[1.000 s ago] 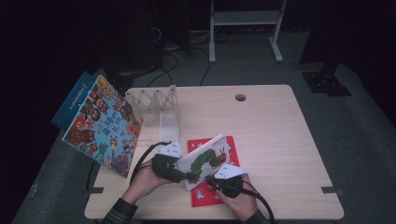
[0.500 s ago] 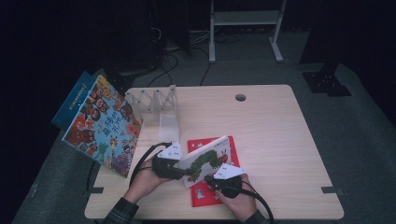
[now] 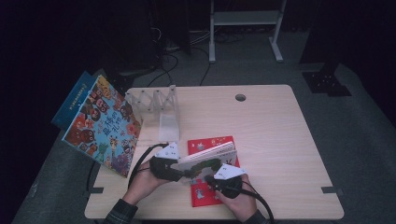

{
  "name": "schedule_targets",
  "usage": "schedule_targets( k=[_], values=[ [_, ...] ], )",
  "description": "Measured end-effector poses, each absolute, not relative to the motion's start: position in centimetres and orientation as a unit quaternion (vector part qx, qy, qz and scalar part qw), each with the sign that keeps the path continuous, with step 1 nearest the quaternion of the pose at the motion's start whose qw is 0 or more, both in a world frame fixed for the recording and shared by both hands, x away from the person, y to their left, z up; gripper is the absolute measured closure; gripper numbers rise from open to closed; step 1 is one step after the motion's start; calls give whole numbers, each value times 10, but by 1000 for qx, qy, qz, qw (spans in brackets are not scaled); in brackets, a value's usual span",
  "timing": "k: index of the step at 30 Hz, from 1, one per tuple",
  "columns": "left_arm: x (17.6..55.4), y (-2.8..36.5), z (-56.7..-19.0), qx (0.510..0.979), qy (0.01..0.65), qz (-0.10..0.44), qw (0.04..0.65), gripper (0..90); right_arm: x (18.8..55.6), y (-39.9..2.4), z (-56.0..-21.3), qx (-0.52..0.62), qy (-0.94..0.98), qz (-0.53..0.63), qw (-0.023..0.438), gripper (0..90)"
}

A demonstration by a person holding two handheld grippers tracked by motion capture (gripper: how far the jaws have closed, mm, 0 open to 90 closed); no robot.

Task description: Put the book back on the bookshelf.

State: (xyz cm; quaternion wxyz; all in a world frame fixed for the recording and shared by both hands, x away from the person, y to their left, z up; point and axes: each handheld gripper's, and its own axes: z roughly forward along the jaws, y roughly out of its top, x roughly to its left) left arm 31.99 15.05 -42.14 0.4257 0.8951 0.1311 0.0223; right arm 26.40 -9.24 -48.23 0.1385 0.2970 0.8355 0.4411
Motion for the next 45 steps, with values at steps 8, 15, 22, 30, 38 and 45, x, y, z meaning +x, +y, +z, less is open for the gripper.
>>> schedule_targets(
  k=[8,15,22,30,38,45],
  values=[
    [321,150,-426,894,141,12,426,640,264,-94,-482,296,836,441,140,882],
    [322,151,-426,893,144,35,426,738,264,-94,-482,296,836,441,141,880],
    [325,154,-423,874,160,36,457,748,264,-100,-481,300,833,442,144,875],
    [326,158,-414,864,172,44,470,750,269,-122,-472,322,818,448,163,856],
    [326,165,-405,852,184,51,488,751,277,-153,-465,354,802,445,182,781],
    [327,176,-395,843,195,60,498,751,287,-184,-464,395,784,434,203,681]
  ],
)
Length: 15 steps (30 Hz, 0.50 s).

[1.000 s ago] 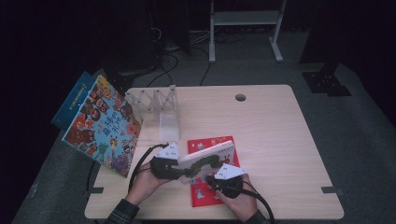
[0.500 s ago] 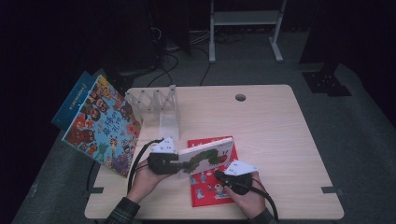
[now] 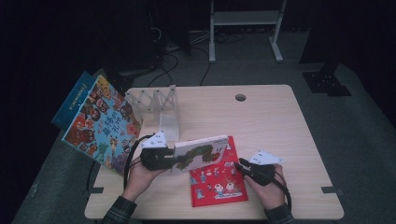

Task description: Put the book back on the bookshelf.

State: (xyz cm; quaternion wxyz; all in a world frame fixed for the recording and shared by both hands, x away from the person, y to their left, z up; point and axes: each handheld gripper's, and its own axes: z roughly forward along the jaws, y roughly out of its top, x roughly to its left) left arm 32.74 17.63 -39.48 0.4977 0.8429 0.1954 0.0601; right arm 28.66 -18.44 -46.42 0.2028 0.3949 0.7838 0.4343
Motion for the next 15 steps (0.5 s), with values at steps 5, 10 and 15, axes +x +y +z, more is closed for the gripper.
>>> schedule_targets(
  k=[5,10,15],
  values=[
    [329,189,-390,835,209,67,504,751,294,-202,-467,424,773,422,209,599],
    [329,203,-385,828,222,76,509,752,301,-214,-472,445,768,408,212,522],
    [330,217,-382,821,235,86,513,751,307,-225,-475,464,760,401,215,437]
  ],
)
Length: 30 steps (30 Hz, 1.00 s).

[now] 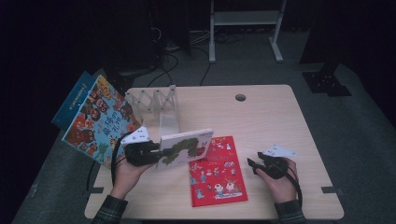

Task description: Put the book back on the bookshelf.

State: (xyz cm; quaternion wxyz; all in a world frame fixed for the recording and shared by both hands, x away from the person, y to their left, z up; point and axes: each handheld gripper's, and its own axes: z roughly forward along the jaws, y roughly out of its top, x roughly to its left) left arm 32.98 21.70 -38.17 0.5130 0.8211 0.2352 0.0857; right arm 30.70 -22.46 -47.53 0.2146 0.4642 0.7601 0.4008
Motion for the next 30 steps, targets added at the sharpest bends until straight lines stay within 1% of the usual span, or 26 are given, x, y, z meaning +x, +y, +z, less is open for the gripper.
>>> schedule_targets(
  k=[10,20,30],
  values=[
    [330,244,-376,809,264,104,515,751,314,-234,-482,481,760,377,220,356],
    [331,267,-375,798,294,123,511,751,317,-234,-485,480,772,359,212,325],
    [330,281,-375,794,319,147,496,751,318,-233,-486,479,774,355,214,305]
  ],
)
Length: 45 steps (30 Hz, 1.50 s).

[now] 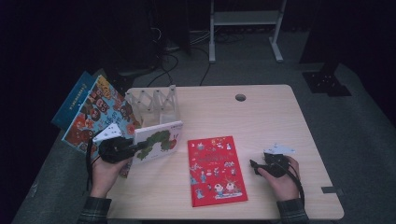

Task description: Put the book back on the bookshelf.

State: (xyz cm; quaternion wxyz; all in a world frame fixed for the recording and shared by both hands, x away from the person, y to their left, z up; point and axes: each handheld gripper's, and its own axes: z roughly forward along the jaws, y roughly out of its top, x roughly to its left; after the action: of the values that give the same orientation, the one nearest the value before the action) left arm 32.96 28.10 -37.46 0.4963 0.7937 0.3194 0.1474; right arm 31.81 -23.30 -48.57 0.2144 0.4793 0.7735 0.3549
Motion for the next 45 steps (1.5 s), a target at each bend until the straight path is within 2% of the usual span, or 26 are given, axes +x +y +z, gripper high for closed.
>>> schedule_targets(
  k=[11,22,31,45],
  values=[
    [329,295,-372,789,329,147,497,750,318,-233,-486,480,773,355,214,304],
    [334,293,-372,777,352,178,491,751,318,-233,-486,480,773,355,214,302],
    [356,282,-370,756,368,208,499,750,318,-233,-486,481,773,355,213,302],
    [389,272,-382,741,381,221,506,749,318,-233,-486,481,773,355,213,301]
  ],
)
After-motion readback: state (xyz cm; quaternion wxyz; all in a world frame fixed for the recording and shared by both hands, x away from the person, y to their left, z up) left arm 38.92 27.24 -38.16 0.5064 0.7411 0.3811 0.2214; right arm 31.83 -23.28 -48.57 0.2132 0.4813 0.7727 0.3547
